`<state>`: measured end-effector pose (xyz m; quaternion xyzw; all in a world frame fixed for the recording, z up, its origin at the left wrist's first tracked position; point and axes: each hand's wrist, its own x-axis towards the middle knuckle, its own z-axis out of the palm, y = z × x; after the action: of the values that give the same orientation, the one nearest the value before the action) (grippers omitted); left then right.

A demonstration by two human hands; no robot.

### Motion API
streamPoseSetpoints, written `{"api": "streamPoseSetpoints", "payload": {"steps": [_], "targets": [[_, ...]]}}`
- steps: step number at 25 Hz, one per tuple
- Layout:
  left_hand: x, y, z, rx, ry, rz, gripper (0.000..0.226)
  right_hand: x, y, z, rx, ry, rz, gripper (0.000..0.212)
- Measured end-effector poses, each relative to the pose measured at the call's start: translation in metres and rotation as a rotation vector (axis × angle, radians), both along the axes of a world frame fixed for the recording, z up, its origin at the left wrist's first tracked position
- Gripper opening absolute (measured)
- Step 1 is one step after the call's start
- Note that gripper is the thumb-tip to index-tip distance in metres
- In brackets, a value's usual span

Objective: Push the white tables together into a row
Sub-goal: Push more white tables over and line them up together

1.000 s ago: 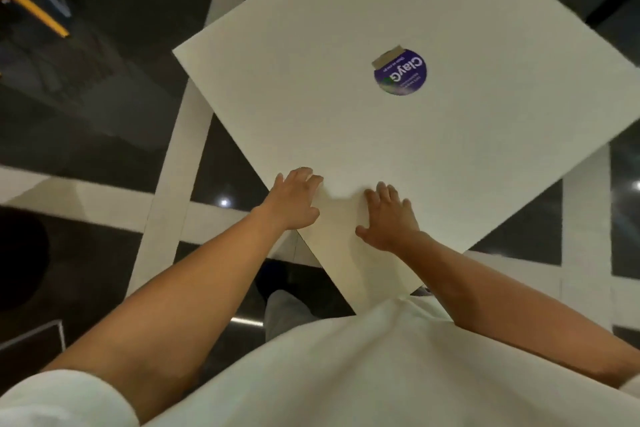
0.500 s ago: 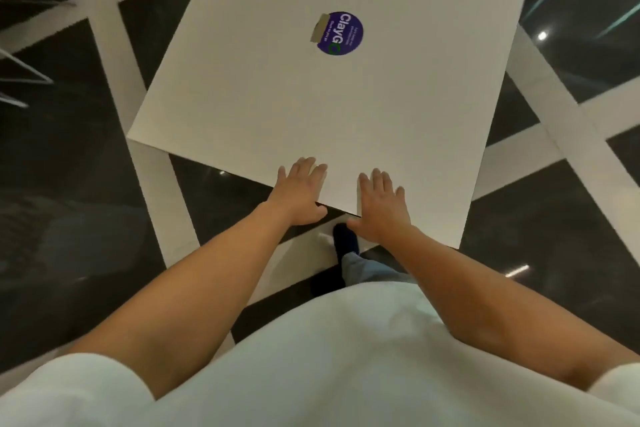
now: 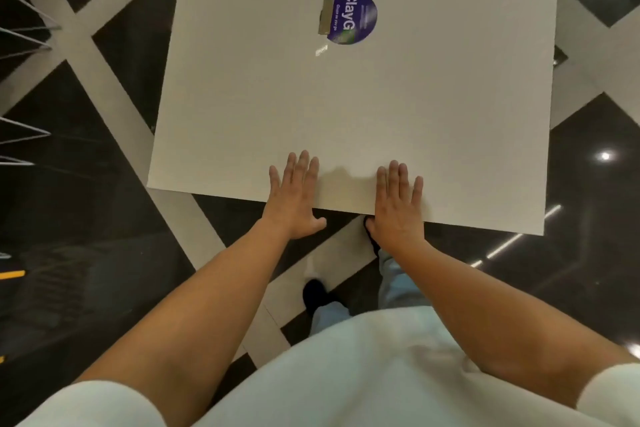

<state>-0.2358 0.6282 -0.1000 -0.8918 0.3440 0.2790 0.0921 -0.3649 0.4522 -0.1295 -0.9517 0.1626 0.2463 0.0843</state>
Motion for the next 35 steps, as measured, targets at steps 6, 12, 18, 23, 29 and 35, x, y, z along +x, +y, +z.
{"api": "streamPoseSetpoints", "payload": {"steps": [6, 12, 18, 23, 29, 35], "targets": [[0.025, 0.027, -0.042, -0.081, -0.074, -0.137, 0.132, 0.004, 0.016, -0.036, -0.163, -0.168, -0.001, 0.096], [0.058, 0.086, -0.073, -0.199, -0.267, -0.154, 0.122, -0.003, -0.007, -0.067, -0.15, -0.431, 0.154, 0.059], [0.006, 0.024, -0.081, -0.338, -0.292, -0.099, 0.095, -0.02, -0.089, -0.051, -0.224, -0.523, 0.238, 0.093], [-0.003, 0.013, -0.082, -0.402, -0.273, -0.077, 0.089, -0.018, -0.092, -0.04, -0.195, -0.398, 0.147, 0.099], [0.069, 0.064, -0.083, -0.449, -0.312, -0.235, 0.092, 0.014, -0.023, -0.047, -0.152, -0.448, -0.006, 0.075], [0.191, 0.108, -0.081, -0.368, -0.397, -0.401, 0.113, 0.089, 0.055, -0.058, -0.167, -0.423, -0.112, 0.077]]}}
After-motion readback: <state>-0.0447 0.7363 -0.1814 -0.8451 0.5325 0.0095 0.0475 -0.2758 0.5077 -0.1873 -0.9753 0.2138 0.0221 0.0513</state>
